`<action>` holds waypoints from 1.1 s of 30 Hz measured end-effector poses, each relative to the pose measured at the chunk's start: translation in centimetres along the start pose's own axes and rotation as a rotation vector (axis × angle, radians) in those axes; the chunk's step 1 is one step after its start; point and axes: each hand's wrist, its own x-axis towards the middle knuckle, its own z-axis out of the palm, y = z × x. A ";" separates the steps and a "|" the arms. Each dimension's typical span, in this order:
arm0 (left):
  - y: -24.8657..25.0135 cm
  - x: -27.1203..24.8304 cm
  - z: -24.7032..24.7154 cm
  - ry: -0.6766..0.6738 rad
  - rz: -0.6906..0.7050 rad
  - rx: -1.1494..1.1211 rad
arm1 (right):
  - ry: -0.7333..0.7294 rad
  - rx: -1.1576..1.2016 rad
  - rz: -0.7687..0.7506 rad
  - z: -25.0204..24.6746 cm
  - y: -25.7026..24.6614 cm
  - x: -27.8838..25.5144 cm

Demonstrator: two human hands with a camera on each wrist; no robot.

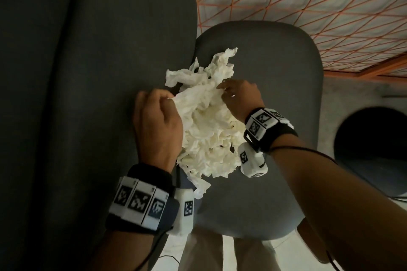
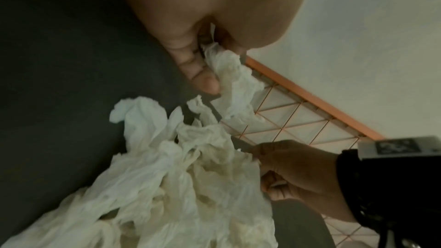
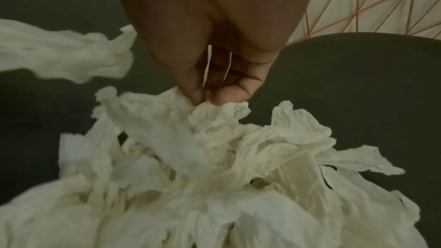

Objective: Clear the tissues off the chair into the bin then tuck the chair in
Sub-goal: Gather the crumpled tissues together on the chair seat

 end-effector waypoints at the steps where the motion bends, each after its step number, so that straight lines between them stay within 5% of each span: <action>1: 0.3 -0.2 -0.6 0.021 0.007 -0.022 | 0.019 0.021 -0.021 -0.6 -0.1 -0.4; 7: 0.1 -0.7 -2.0 0.056 0.130 0.102 | 0.162 0.226 0.060 -4.8 0.7 -2.4; 12: 0.6 0.1 -0.2 -0.226 0.054 0.112 | 0.215 0.471 0.283 -6.9 2.2 -3.6; 19: 1.8 3.6 5.0 -0.460 -0.064 0.374 | 0.044 0.439 0.333 -5.2 4.0 -5.1; 22: 1.0 4.5 6.2 -0.548 -0.103 0.542 | -0.029 0.310 0.226 -2.9 3.8 -5.2; 33: 0.5 2.5 2.0 -0.250 -0.009 0.225 | -0.206 -0.186 0.233 -0.1 2.9 -5.0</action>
